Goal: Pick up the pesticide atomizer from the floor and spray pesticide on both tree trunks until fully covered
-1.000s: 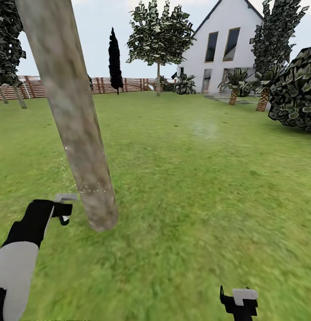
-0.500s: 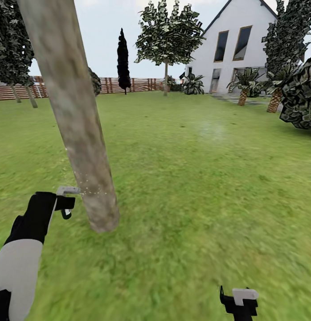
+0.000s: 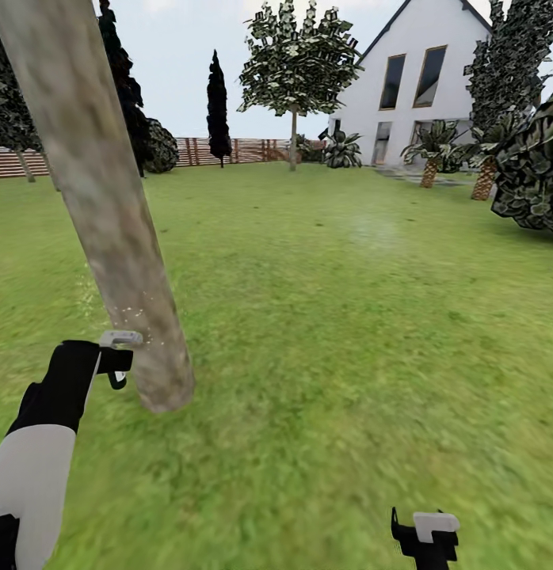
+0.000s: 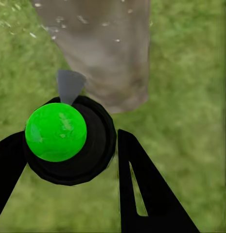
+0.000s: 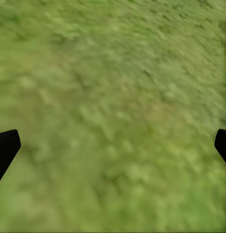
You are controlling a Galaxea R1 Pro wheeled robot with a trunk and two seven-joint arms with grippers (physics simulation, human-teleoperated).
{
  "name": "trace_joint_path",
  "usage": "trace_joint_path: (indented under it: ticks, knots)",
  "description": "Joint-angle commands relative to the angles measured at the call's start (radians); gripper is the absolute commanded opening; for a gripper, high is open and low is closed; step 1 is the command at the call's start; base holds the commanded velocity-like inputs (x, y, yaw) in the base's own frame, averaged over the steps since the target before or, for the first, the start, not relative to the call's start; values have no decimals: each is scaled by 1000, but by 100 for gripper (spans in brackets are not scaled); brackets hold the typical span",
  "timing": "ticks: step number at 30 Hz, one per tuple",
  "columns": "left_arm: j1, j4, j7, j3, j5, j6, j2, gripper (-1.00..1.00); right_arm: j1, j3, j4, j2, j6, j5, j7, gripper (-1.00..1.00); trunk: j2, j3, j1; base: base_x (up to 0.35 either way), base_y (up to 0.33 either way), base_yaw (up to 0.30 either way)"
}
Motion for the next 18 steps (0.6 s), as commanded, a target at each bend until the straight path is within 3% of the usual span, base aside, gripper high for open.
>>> trace_joint_path:
  ticks: [1,9,15,17,18]
  knots:
    - [0,0,0,0,0,0,0,-100,0,0,0,0,0,0,0,100,0,0,0,-48,-274,0]
    - [-1,0,0,0,0,0,0,-100,0,0,0,0,0,0,0,100,0,0,0,-70,-274,21]
    - [3,4,0,-1,-2,-2,0,-100,0,0,0,0,0,0,0,100,0,0,0,-41,-274,246]
    - [8,16,4,6,-4,-11,11,-100,0,0,0,0,0,0,0,100,0,0,0,-2,-274,277]
    - [23,19,3,8,-3,-14,32,-100,0,0,0,0,0,0,0,100,0,0,0,0,-274,278]
